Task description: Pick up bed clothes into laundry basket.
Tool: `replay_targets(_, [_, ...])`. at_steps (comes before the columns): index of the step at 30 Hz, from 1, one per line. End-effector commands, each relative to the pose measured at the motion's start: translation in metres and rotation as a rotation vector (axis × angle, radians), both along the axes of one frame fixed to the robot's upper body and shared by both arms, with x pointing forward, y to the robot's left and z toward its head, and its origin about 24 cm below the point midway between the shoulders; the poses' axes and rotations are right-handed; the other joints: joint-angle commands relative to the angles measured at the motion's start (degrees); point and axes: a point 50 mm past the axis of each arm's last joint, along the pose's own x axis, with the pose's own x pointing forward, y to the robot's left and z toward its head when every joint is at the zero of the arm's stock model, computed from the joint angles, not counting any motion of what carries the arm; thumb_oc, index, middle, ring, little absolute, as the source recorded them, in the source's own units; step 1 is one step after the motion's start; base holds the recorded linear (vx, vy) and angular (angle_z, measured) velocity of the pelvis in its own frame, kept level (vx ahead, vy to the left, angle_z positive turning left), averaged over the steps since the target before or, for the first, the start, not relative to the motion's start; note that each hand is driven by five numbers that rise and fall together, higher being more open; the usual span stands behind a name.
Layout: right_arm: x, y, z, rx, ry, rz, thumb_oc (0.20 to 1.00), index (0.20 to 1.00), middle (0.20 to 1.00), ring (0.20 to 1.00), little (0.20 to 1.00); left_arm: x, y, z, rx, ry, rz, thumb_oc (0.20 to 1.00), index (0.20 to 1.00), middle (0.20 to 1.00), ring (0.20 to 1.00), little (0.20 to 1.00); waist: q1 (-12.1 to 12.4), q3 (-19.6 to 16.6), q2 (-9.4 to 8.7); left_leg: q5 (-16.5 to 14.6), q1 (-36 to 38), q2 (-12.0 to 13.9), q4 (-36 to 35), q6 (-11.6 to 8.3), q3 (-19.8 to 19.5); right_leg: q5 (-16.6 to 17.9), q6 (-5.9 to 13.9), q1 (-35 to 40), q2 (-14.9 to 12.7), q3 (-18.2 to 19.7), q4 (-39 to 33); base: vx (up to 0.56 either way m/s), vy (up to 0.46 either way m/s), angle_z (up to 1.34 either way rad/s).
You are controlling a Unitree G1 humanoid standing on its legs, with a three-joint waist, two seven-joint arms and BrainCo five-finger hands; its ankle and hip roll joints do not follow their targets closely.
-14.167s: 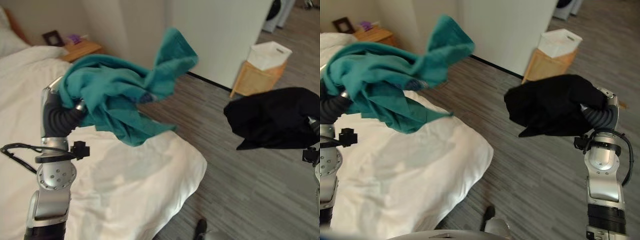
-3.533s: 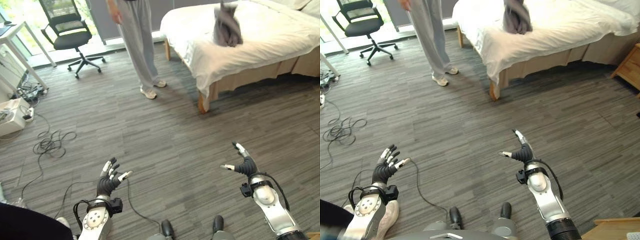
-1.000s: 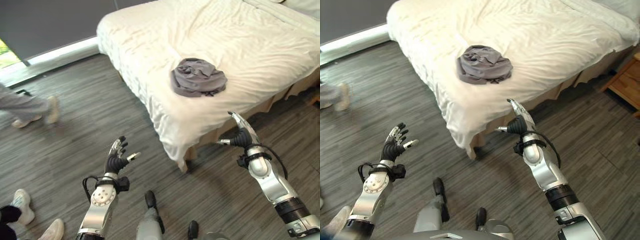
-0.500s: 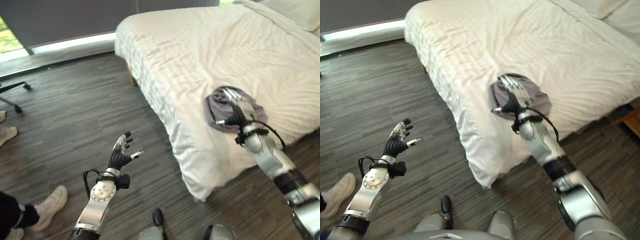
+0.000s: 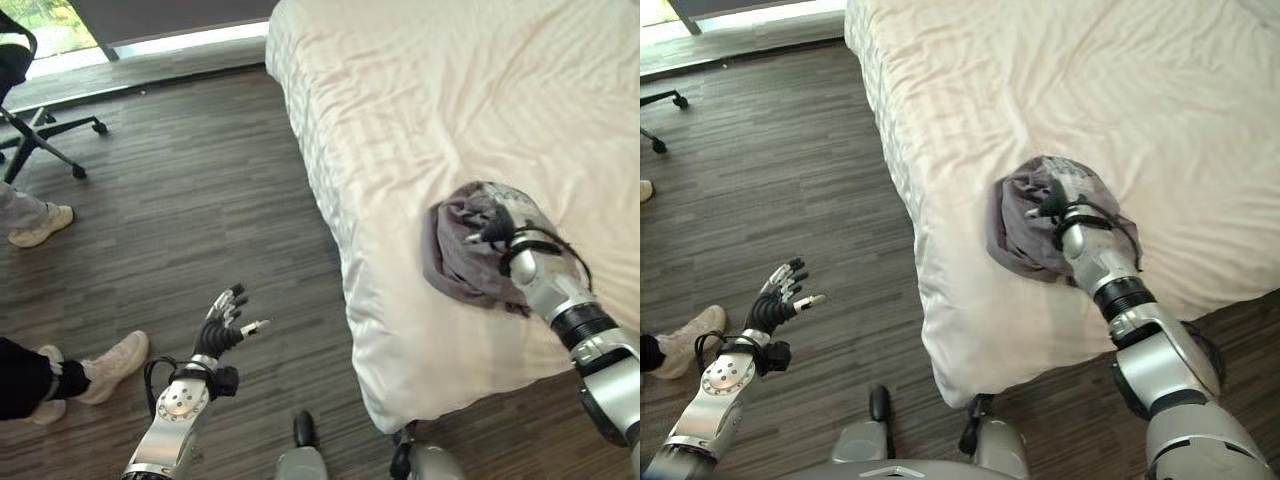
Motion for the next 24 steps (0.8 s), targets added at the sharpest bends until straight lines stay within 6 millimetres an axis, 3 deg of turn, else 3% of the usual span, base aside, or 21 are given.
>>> replay_targets(1, [0.013, 0.006, 0.053, -0.099, -0.158, 0.013, 1.000, 1.000, 1.000, 1.000, 1.000, 0.007, 0.014, 0.028, 0.094, -0.133, 0.028, 1.000, 1.000, 1.000, 1.000, 1.000, 0.52, 0.25, -0.58, 3.87, -2.30, 1.71, 0.29, -4.90, 2.54, -2.73, 5.79, 1.77, -5.41, 0.76, 0.75, 0.01, -0.024, 0.05])
replay_targets(5, [0.009, -0.017, 0.050, -0.084, -0.137, -0.068, 1.000, 1.000, 1.000, 1.000, 1.000, 0.007, 0.017, 0.028, 0.067, -0.155, 0.074, 1.000, 1.000, 1.000, 1.000, 1.000, -0.05, 0.45, 1.10, 4.56, -3.40, 2.07, 0.29, -5.37, 2.62, -3.01, 5.64, 0.71, -5.21, 1.20, 0.75, 0.01, -0.043, 0.02])
replay_targets(7, [0.004, -0.033, 0.025, -0.012, -0.052, -0.139, 1.000, 1.000, 1.000, 1.000, 1.000, 0.009, 0.015, 0.026, 0.005, -0.172, 0.107, 1.000, 1.000, 1.000, 1.000, 1.000, -0.41, 0.55, 2.44, 5.05, -3.85, 2.37, 0.29, -5.68, 2.64, -3.55, 5.47, 0.12, -4.76, 1.80, 0.75, 0.01, -0.080, -0.02])
replay_targets(10, [0.002, -0.038, 0.008, 0.018, 0.013, -0.173, 1.000, 1.000, 1.000, 1.000, 1.000, 0.010, 0.011, 0.024, -0.053, -0.183, 0.116, 1.000, 1.000, 1.000, 1.000, 1.000, -0.53, 0.43, 2.97, 5.12, -3.87, 2.52, 0.29, -5.76, 2.76, -3.96, 5.28, 0.07, -4.36, 2.03, 0.75, 0.02, -0.062, -0.05])
replay_targets(12, [-0.003, -0.044, -0.018, 0.061, 0.112, -0.224, 1.000, 1.000, 1.000, 1.000, 1.000, 0.011, 0.003, 0.024, -0.113, -0.198, 0.103, 1.000, 1.000, 1.000, 1.000, 1.000, -0.74, -0.04, 3.46, 5.03, -3.45, 2.60, 0.29, -5.77, 3.02, -4.34, 5.07, 0.13, -3.89, 2.68, 0.75, 0.03, -0.029, -0.13])
replay_targets(13, [-0.003, -0.043, -0.018, 0.061, 0.111, -0.224, 1.000, 1.000, 1.000, 1.000, 1.000, 0.011, 0.003, 0.024, -0.113, -0.198, 0.103, 1.000, 1.000, 1.000, 1.000, 1.000, -0.72, -0.04, 3.46, 5.03, -3.44, 2.61, 0.29, -5.78, 3.05, -4.34, 5.07, 0.12, -3.88, 2.71, 0.75, 0.02, -0.015, -0.14])
replay_targets(14, [-0.005, -0.046, -0.024, 0.059, 0.151, -0.237, 0.200, 0.200, 0.200, 0.200, 0.200, 0.012, 0.001, 0.024, -0.124, -0.204, 0.091, 1.000, 1.000, 1.000, 1.000, 1.000, -0.79, -0.14, 3.55, 4.97, -3.27, 2.73, 0.29, -5.83, 3.14, -4.50, 4.98, 0.17, -3.78, 2.80, 0.75, 0.01, -0.035, -0.13])
replay_targets(17, [-0.008, -0.059, -0.024, 0.047, 0.188, -0.294, 0.200, 0.200, 0.200, 0.200, 0.200, 0.016, -0.008, 0.030, -0.137, -0.224, 0.042, 1.000, 1.000, 1.000, 1.000, 1.000, -1.42, 0.04, 3.26, 4.52, -2.24, 3.28, 1.35, -5.91, 3.34, -5.67, 4.56, 1.08, -3.14, 3.65, 0.75, -0.02, -0.041, -0.04])
replay_targets(19, [-0.006, -0.057, -0.017, 0.051, 0.158, -0.281, 0.200, 0.200, 0.200, 0.200, 0.200, 0.018, -0.010, 0.035, -0.135, -0.244, 0.030, 1.000, 1.000, 1.000, 1.000, 1.000, -1.80, 0.58, 2.39, 2.30, -3.19, 3.35, 6.15, -5.97, 2.84, -6.18, 4.13, 1.91, -3.01, 3.98, 0.75, -0.07, -0.024, -0.01])
replay_targets(20, [-0.002, -0.052, -0.003, 0.039, 0.103, -0.247, 0.200, 0.200, 0.200, 0.200, 0.200, 0.018, -0.009, 0.039, -0.130, -0.264, 0.035, 1.000, 1.000, 1.000, 1.000, 1.000, -1.48, 1.11, 1.03, 0.02, -4.56, 2.18, 11.72, -5.88, -0.74, -5.85, 3.83, 2.30, -2.77, 5.17, 0.75, -0.05, 0.002, -0.04])
replay_targets(23, [0.003, -0.045, 0.014, 0.015, 0.050, -0.200, 0.200, 0.200, 0.200, 0.200, 0.200, 0.017, -0.008, 0.040, -0.126, -0.271, 0.048, 1.000, 1.000, 1.000, 1.000, 1.000, -1.34, 1.05, -0.04, -1.00, -4.91, 0.94, 13.57, -5.75, -3.49, -5.18, 3.73, 2.00, -2.61, 6.19, 0.75, -0.01, 0.061, -0.24])
replay_targets(24, [0.008, -0.030, 0.041, -0.040, -0.032, -0.114, 0.200, 0.200, 0.200, 0.200, 0.200, 0.013, -0.004, 0.037, -0.127, -0.268, 0.088, 1.000, 1.000, 1.000, 1.000, 1.000, 0.28, 0.87, -2.00, -3.38, -4.58, -1.66, 17.43, -5.37, -11.77, -4.48, 3.55, 1.81, -1.32, 8.97, 0.75, 0.03, 0.162, -0.68])
